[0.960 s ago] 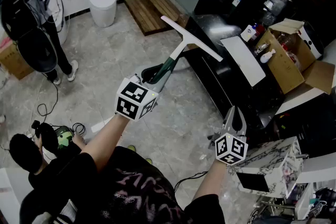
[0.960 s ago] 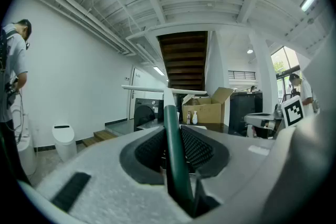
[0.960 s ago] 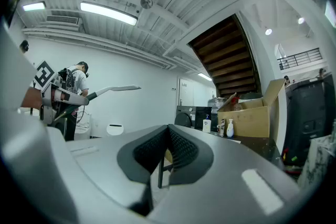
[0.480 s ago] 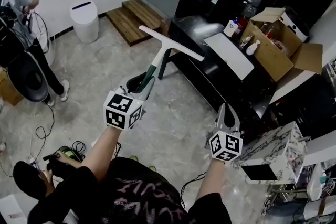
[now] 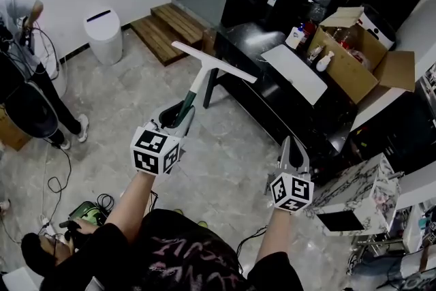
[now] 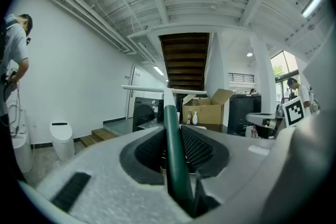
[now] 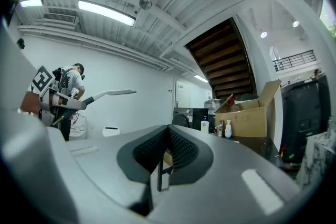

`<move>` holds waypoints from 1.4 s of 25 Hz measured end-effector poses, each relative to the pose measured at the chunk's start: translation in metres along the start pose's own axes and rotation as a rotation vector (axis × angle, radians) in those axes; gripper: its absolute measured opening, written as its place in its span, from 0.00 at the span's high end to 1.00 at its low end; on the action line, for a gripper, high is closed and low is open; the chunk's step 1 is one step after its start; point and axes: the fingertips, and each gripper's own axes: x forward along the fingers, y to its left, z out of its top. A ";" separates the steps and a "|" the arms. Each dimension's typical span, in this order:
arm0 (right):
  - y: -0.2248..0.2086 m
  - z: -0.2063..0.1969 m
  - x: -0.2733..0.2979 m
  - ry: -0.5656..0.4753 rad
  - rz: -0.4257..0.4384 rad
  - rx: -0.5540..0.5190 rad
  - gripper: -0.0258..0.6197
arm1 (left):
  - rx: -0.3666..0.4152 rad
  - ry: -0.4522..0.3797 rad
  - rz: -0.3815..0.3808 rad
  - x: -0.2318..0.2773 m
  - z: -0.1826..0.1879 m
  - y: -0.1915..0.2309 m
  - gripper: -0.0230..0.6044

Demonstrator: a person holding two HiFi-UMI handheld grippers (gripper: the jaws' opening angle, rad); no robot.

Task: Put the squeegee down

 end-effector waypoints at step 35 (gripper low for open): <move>-0.031 -0.045 0.155 0.047 -0.025 0.023 0.96 | -0.005 0.041 -0.022 0.148 -0.009 0.082 0.81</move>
